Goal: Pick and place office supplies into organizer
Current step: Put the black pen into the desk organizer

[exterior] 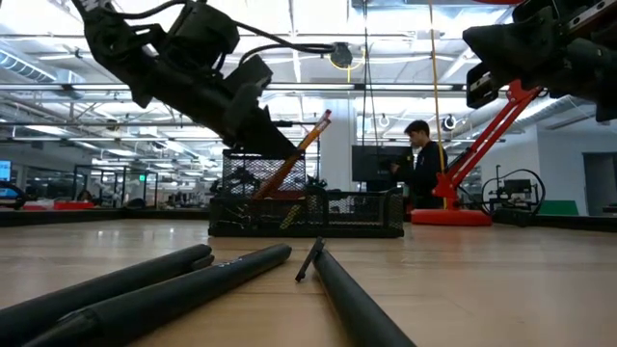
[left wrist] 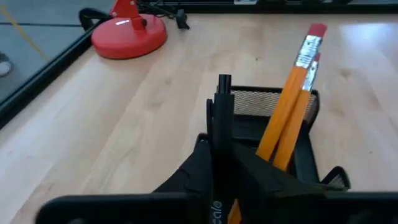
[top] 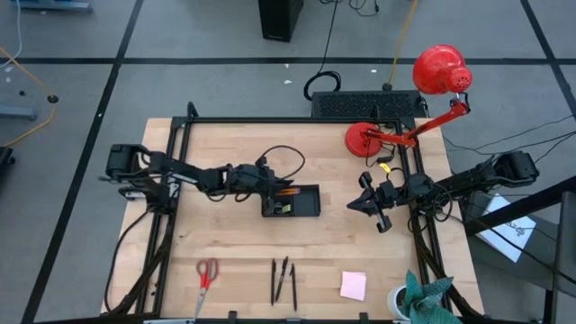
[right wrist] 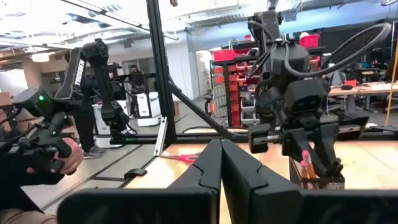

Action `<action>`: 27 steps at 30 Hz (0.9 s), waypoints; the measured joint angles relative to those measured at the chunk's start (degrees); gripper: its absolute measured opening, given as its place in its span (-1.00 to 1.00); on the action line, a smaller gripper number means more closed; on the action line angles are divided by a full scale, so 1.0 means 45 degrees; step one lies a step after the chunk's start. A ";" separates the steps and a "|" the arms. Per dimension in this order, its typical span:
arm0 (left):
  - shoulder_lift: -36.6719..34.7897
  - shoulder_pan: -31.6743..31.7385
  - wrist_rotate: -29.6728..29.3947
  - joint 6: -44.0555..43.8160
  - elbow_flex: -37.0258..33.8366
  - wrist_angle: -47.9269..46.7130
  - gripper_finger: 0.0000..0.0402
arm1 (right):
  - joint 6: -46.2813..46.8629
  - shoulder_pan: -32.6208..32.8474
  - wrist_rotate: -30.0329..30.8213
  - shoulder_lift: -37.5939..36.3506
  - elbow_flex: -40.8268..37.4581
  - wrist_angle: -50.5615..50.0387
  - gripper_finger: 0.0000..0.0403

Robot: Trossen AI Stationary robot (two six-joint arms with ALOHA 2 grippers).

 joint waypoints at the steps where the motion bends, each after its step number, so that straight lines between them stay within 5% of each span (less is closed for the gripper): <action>1: 0.0012 0.0026 0.0140 -0.0004 0.0000 0.0017 -0.65 | -0.0005 0.0000 -0.0002 0.0000 0.0004 -0.0035 -0.98; 10: -0.0185 -0.0007 0.0242 0.0204 -0.0024 -0.0062 -0.21 | -0.0005 0.0000 -0.0010 0.0000 0.0005 -0.0025 -0.98; 18: -0.1911 -0.0268 -0.0239 0.0666 -0.0056 -0.0931 -0.15 | -0.0005 0.0000 -0.0010 0.0000 0.0000 -0.0019 -0.98; 27: -0.3879 -0.3259 -0.3336 -0.0926 0.3037 -0.9016 -0.45 | -0.0102 0.0000 -0.0015 0.0004 0.0005 -0.0077 -0.98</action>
